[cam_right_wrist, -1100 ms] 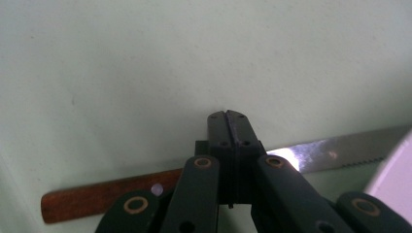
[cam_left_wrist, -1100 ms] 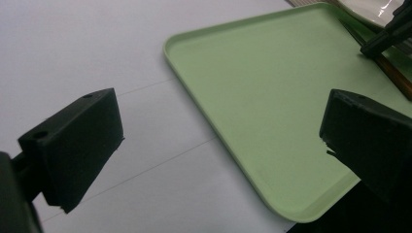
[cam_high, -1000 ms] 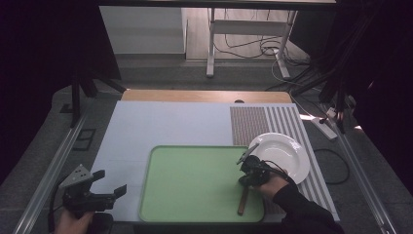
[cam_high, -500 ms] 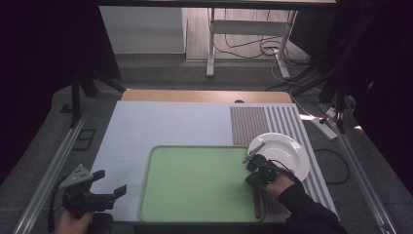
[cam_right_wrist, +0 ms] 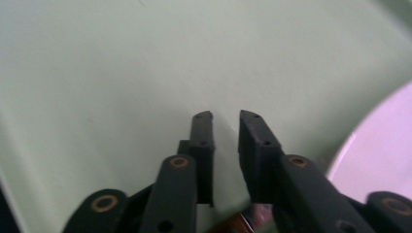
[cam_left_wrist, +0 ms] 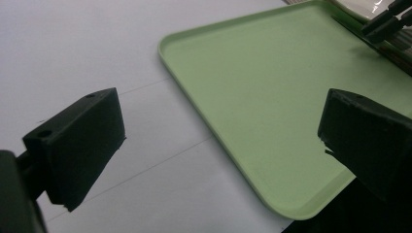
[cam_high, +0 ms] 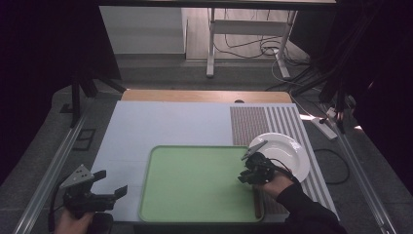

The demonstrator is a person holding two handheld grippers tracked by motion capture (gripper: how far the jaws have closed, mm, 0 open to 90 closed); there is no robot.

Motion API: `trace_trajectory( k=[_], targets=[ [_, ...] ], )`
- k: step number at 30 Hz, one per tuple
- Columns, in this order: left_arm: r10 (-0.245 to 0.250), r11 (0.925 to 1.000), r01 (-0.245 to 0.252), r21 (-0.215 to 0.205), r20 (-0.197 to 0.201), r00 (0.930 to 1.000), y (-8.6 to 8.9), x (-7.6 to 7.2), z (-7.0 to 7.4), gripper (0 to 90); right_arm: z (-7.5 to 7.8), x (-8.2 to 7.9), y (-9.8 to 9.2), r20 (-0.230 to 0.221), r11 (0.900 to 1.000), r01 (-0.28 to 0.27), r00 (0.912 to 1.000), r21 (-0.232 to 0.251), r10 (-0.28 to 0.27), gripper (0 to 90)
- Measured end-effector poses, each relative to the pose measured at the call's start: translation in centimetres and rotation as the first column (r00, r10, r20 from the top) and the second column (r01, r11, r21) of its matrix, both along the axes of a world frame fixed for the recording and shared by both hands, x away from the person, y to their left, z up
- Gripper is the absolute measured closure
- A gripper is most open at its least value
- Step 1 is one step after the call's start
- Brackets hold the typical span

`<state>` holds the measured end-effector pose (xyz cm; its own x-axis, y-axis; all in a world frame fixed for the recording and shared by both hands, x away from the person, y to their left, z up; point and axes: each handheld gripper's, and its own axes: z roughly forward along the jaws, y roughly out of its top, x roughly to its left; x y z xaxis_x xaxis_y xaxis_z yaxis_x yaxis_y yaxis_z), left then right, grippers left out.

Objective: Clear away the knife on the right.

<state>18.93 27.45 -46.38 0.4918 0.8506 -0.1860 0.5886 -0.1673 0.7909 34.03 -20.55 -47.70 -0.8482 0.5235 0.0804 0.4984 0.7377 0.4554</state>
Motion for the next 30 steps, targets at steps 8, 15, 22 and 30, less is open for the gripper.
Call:
trace_trajectory(
  k=[8,15,22,30],
  targets=[
    [-0.004,0.9999,0.004,-0.016,-0.001,1.0,0.2,0.0,-0.1,2.1,1.2,-0.4,-0.1,0.056,0.999,0.019,0.9982,0.05,-0.021,48.3],
    [-0.005,0.9998,0.005,-0.022,-0.001,1.0,0.3,0.0,-0.1,1.8,1.4,-0.2,-0.4,0.064,0.995,0.088,0.9938,0.051,-0.091,24.7],
    [0.001,0.9997,-0.001,-0.025,-0.003,1.0,0.3,-0.1,-0.1,1.8,1.6,-0.4,-0.8,0.09,0.994,0.096,0.9909,0.052,-0.1,7.7],
    [-0.005,0.9999,0.005,-0.01,-0.007,1.0,0.1,0.0,0.0,1.8,1.7,-0.7,-1.6,0.14,0.992,0.11,0.983,0.069,-0.118,0.0]
  ],
)
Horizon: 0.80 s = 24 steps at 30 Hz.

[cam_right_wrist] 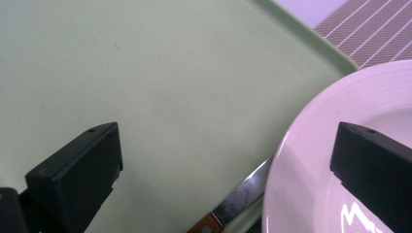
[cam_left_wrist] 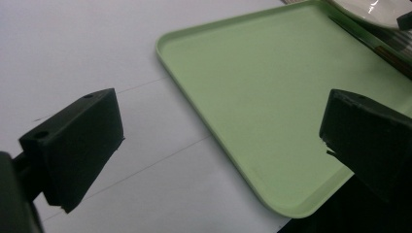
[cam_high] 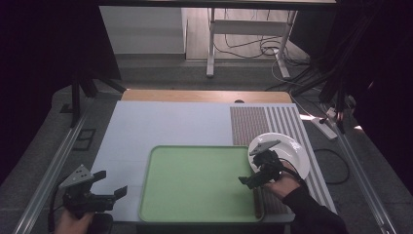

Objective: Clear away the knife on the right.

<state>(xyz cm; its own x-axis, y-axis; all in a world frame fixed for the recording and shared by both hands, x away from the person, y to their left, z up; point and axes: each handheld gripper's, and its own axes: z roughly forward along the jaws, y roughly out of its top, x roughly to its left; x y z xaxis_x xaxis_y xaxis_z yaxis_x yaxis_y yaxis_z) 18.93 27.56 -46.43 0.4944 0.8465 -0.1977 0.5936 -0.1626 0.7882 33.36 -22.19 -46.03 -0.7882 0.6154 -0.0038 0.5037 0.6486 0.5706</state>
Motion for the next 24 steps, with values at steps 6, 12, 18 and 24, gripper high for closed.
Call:
trace_trajectory(
  k=[6,12,18,24],
  targets=[
    [0.002,1.0,-0.002,0.001,-0.001,1.0,0.0,0.0,0.0,1.8,0.3,-0.5,-1.0,0.02,1.0,0.022,0.9996,0.017,-0.022,0.0],
    [0.001,1.0,-0.001,0.004,0.002,1.0,0.0,-0.1,0.0,1.8,0.9,-1.7,-2.6,0.055,0.996,0.073,0.9956,0.053,-0.076,0.0],
    [-0.001,1.0,0.001,0.004,0.002,1.0,-0.1,-0.1,0.0,1.9,1.1,-2.7,-3.9,0.078,0.991,0.107,0.9905,0.083,-0.113,0.0],
    [-0.001,1.0,0.001,0.003,0.001,1.0,-0.1,0.0,0.0,1.9,1.7,-3.9,-5.3,0.095,0.981,0.134,0.9844,0.142,-0.148,0.0]
  ],
)
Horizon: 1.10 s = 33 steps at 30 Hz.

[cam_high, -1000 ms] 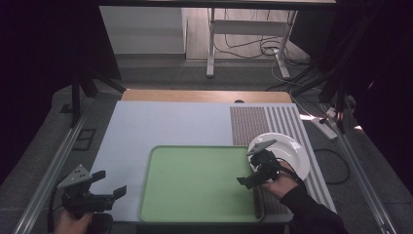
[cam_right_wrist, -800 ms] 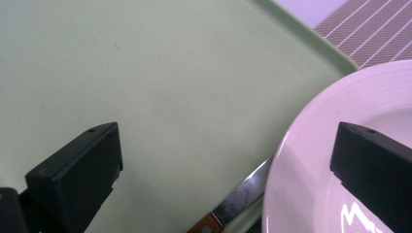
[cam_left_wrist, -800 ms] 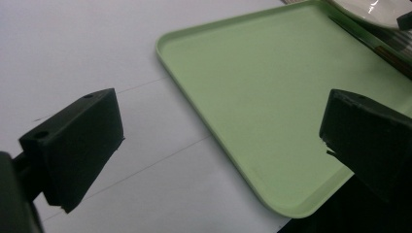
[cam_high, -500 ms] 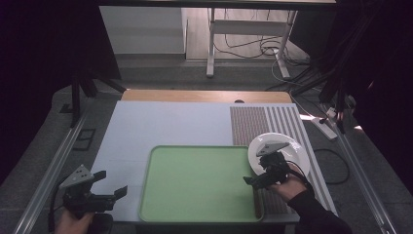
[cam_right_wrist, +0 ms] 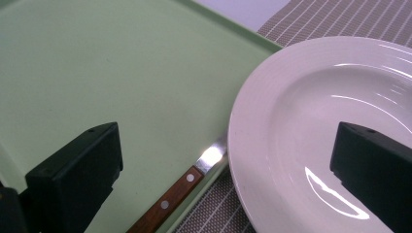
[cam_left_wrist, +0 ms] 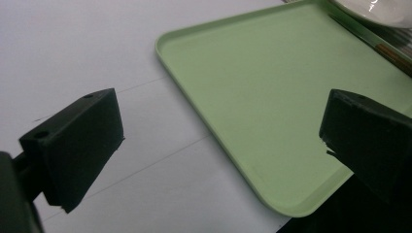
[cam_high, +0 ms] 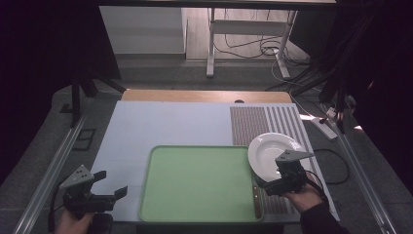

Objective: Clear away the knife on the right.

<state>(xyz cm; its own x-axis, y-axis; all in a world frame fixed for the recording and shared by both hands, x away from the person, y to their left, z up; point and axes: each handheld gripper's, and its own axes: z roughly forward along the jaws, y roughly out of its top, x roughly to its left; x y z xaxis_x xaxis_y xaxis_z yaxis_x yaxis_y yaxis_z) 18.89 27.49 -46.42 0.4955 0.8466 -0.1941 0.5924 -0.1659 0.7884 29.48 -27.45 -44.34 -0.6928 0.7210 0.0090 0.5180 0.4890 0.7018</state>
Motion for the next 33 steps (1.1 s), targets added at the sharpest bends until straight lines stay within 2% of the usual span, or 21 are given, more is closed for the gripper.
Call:
trace_trajectory(
  k=[1,10,18,26,33],
  targets=[
    [0.0,1.0,0.0,0.0,0.0,1.0,0.0,0.0,0.0,1.9,0.0,-0.3,-0.5,-0.004,1.0,0.012,0.9999,0.019,-0.012,0.0],
    [-0.002,1.0,0.002,0.004,0.001,1.0,0.0,0.0,0.0,1.9,0.0,-1.4,-2.4,-0.01,0.996,0.073,0.9973,0.052,-0.072,0.0],
    [-0.002,1.0,0.002,0.01,0.001,1.0,-0.1,0.0,0.0,1.9,-0.1,-2.4,-3.4,-0.014,0.994,0.092,0.9958,0.06,-0.091,0.0],
    [0.0,0.9999,0.0,0.011,0.001,1.0,-0.1,0.0,0.0,1.9,0.3,-3.5,-4.7,0.006,0.987,0.133,0.9909,0.091,-0.134,0.0],
    [0.001,0.9999,-0.001,0.012,0.003,1.0,-0.1,0.0,0.0,1.9,0.4,-3.9,-5.2,0.019,0.985,0.147,0.9886,0.092,-0.15,0.0]
  ],
)
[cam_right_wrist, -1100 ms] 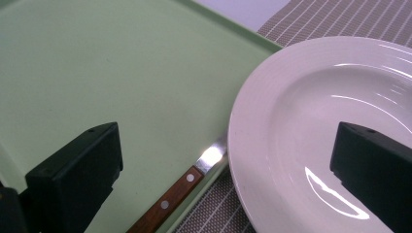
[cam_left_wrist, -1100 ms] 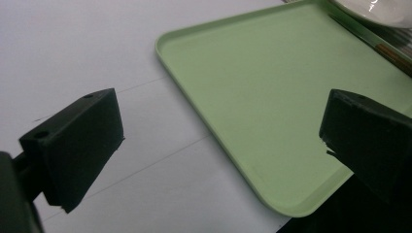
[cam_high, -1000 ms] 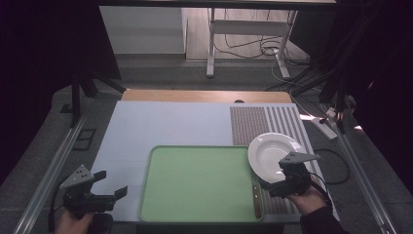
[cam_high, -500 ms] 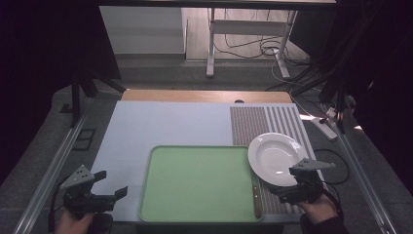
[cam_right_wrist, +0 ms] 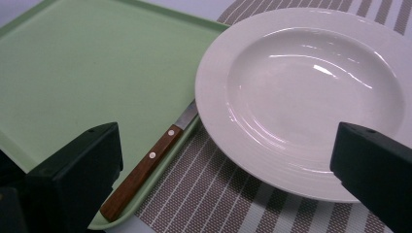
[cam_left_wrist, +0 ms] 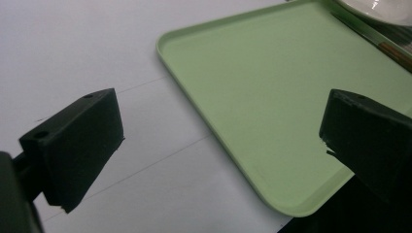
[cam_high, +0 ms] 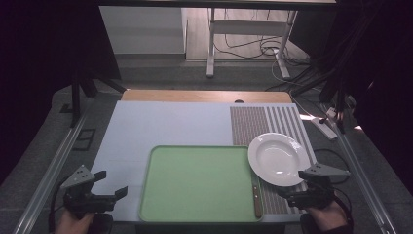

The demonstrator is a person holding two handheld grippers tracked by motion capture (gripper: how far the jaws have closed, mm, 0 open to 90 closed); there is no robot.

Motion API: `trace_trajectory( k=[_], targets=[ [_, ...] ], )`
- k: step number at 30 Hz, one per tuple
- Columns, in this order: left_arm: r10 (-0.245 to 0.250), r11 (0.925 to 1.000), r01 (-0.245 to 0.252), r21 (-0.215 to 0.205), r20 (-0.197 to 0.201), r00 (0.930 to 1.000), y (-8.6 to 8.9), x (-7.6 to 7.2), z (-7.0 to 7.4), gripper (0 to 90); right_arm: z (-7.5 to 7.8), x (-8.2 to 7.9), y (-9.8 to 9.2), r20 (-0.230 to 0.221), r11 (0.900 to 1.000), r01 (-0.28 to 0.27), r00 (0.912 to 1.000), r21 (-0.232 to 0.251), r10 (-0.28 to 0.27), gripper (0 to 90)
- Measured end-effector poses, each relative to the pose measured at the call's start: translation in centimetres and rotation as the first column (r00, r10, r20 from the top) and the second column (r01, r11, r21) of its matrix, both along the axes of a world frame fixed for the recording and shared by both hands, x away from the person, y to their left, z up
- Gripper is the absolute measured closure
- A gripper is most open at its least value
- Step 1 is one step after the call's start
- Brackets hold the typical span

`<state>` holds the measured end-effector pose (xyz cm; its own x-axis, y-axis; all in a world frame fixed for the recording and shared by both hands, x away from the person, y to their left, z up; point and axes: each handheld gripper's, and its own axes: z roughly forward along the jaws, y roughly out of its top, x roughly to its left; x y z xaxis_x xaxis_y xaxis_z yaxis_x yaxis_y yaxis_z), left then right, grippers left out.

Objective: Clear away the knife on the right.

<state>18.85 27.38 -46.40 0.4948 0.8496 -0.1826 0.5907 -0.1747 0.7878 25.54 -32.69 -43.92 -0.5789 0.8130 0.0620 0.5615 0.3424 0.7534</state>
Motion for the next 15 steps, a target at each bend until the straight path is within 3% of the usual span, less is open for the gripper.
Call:
trace_trajectory(
  k=[15],
  targets=[
    [0.001,1.0,-0.001,-0.002,-0.001,1.0,0.0,0.0,0.0,1.9,0.1,-0.6,-1.2,0.001,0.999,0.049,0.9988,-0.018,-0.049,0.0]
  ],
)
